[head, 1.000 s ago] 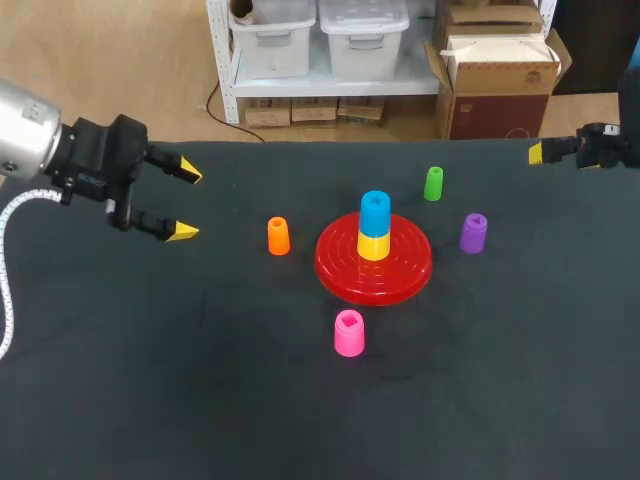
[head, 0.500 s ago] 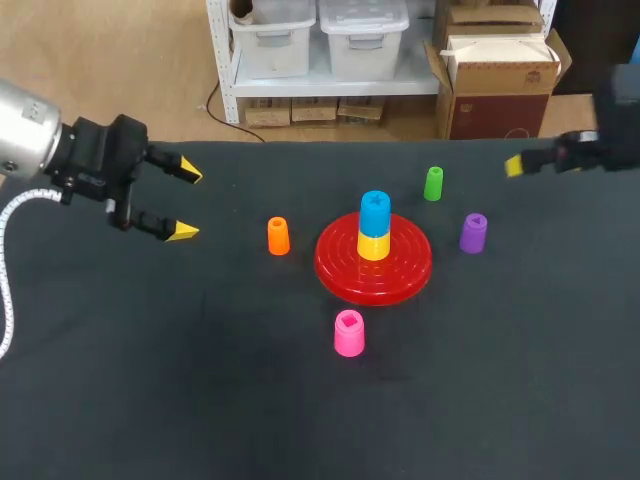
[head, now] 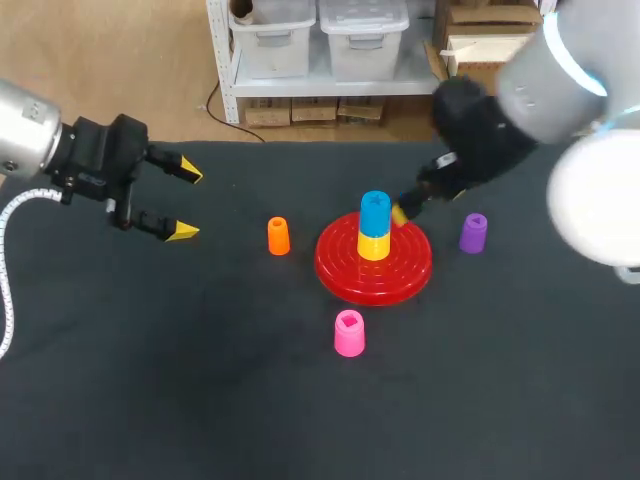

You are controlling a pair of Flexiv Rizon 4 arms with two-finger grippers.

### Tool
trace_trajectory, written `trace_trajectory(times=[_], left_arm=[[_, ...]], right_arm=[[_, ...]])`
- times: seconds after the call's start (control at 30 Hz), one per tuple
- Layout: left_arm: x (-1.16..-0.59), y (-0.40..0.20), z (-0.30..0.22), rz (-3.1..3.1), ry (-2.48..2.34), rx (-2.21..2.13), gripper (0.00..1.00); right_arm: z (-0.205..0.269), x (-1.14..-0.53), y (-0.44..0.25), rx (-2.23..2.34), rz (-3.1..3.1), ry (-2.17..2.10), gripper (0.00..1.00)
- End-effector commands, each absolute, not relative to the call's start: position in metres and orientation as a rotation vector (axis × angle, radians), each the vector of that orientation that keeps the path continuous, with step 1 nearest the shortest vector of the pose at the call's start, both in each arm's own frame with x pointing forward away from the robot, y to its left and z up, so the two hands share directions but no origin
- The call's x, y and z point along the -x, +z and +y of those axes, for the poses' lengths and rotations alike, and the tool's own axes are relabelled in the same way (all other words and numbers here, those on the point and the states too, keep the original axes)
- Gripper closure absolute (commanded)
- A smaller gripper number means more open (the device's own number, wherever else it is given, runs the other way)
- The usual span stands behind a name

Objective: Pick up and stack the cylinders on the red base in this order: pink,purple,orange,green

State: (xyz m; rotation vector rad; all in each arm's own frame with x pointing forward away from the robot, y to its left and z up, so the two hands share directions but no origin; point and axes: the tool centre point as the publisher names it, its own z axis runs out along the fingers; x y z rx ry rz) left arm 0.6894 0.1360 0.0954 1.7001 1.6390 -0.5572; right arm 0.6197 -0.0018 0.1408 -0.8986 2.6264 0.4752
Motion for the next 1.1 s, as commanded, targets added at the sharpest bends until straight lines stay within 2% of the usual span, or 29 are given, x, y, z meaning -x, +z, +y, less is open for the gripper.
trace_trajectory(times=[0.03,0.37,0.53,1.1], left_arm=[[-0.688,0.095,0.136,1.636,-0.554,-1.697,0.00],[-0.688,0.095,0.136,1.636,-0.554,-1.697,0.00],[-0.688,0.095,0.136,1.636,-0.554,-1.697,0.00],[-0.688,0.095,0.136,1.636,-0.554,-1.697,0.00]], right_arm=[[0.026,-0.607,0.131,0.907,2.739,0.433,0.00],[0.053,-0.574,0.084,0.904,2.723,0.272,0.00],[0.056,-0.560,0.071,0.786,2.741,0.372,0.00],[0.055,-0.560,0.069,0.751,2.765,0.374,0.00]])
